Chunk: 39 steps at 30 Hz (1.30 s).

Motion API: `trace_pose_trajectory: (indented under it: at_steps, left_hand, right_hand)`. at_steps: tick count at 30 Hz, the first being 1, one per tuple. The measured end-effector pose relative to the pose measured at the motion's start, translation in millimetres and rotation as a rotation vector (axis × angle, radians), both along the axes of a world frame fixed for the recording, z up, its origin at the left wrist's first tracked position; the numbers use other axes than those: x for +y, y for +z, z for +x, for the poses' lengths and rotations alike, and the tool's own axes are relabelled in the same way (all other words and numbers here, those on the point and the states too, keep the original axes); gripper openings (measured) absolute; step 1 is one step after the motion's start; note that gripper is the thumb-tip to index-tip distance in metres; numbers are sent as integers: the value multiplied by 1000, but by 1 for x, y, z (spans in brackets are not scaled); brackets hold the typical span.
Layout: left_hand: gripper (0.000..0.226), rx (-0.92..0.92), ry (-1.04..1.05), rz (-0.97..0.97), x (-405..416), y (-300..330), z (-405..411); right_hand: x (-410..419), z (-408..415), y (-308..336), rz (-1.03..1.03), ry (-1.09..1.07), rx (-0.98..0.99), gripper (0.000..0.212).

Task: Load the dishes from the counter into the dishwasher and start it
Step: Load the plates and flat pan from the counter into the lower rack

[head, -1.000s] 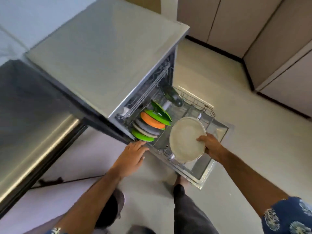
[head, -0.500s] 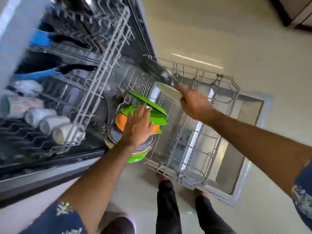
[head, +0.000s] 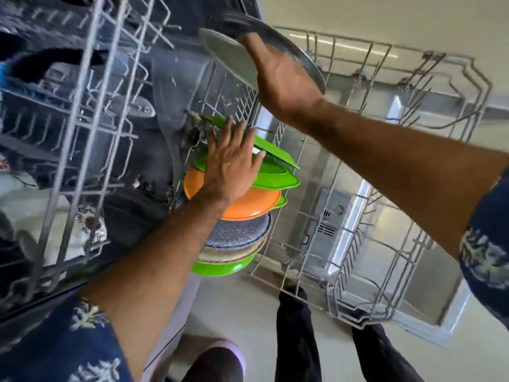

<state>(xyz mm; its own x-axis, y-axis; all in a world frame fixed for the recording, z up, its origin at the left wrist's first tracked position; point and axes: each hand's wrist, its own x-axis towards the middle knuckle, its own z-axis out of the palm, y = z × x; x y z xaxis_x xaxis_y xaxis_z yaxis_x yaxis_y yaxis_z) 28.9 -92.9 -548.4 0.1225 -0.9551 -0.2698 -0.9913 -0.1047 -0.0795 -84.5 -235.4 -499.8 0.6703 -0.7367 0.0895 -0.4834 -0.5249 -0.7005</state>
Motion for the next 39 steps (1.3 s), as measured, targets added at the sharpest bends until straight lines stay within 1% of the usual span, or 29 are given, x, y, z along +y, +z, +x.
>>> trace_pose_trajectory:
  at_steps: [2,4,8,10,12,14,15,20,25,31,33,35,37,39]
  left_hand:
    - [60,11,3,29,1,-1,2]
    - [60,8,6,35,2,-1,4]
    - [60,2,17,21,2,-2,2]
    - [59,7,28,7,3,-2,1]
    - [59,9,30,1,4,-3,-1]
    - [60,6,28,15,4,-3,-1]
    - [60,3,28,24,3,-3,-1]
    - [61,1,31,92,0,3,-2]
    - [63,-14,22,124,0,5,-2]
    - [66,-31,-1,137,0,10,-1]
    - [66,-25,-5,140,0,12,-3]
    - [66,-33,-12,149,1,17,-6]
    - [67,-50,-17,163,2,24,-11]
    - [67,-37,-9,182,6,36,-20]
  right_hand:
    - [-8,9,1,-5,-2,5,51]
    - [-16,13,-3,2,-9,53,50]
    - [-29,11,-25,125,-7,154,56]
    - [-31,9,-32,165,-24,156,63]
    - [-32,9,-34,201,-49,122,61]
    - [-31,10,-37,182,-51,101,57]
    - [-31,10,-37,162,-39,114,59]
    - [-29,4,-19,225,42,296,68]
    - [-26,0,-14,258,-8,365,69]
    - [-19,-17,-15,391,-69,322,64]
    - [-5,-29,-17,394,-106,251,68]
    - [16,-45,-16,373,-126,198,77]
    - [41,-65,-10,405,-133,180,81]
    - [67,-88,-1,460,-142,201,79]
